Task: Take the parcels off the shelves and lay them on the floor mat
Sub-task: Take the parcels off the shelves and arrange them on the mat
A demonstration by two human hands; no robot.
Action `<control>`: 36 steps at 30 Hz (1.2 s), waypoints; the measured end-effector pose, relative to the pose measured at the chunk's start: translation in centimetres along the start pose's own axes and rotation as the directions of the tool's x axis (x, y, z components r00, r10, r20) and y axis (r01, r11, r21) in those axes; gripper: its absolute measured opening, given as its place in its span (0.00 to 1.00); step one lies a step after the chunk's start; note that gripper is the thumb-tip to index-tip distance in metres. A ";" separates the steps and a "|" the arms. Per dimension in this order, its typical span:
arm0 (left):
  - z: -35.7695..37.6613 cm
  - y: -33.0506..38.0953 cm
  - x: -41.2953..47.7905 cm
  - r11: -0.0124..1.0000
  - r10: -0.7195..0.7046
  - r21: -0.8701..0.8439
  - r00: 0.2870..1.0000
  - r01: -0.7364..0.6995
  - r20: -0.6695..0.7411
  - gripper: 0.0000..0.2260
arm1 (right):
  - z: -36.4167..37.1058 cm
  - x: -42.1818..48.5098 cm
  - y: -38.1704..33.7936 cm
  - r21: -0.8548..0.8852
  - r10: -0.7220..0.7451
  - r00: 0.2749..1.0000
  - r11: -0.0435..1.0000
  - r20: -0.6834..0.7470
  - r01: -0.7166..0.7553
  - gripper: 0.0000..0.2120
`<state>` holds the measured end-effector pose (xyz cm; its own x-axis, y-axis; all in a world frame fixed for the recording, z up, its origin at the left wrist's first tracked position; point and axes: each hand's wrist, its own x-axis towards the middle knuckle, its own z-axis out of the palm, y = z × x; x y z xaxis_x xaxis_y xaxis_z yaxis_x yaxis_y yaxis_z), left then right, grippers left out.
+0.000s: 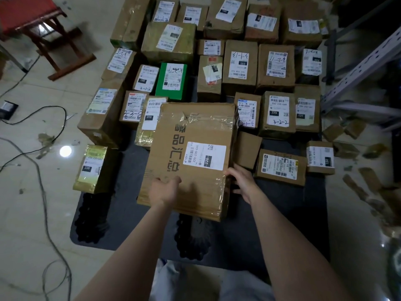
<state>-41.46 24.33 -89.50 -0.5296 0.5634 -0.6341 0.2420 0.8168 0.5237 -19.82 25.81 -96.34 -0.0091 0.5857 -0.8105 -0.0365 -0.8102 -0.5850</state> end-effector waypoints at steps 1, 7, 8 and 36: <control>0.0 -0.2 -0.1 1.000 -0.008 0.004 1.000 0.008 -0.004 0.21 | 0.0 0.0 0.2 0.010 -0.010 1.000 1.000 -0.009 0.010 0.18; -0.5 -1.2 -0.5 0.997 -0.045 0.057 0.999 0.046 -0.028 0.21 | 0.3 -0.1 1.3 0.030 -0.025 0.998 0.999 -0.057 0.026 0.33; -0.7 -1.2 -0.4 0.996 -0.039 0.076 0.999 0.042 -0.033 0.21 | 0.3 0.0 1.4 0.021 -0.026 0.998 0.999 -0.054 0.027 0.33; 15.2 13.4 8.3 0.202 0.800 0.515 0.443 -0.833 0.404 0.45 | -2.8 14.0 -11.1 -0.248 -0.503 0.721 0.864 -0.476 0.439 0.14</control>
<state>-30.27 41.83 -96.35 0.2872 0.9534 -0.0920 0.9085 -0.2407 0.3415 -16.73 42.97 -101.27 0.4878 0.8183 -0.3041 0.2121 -0.4490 -0.8680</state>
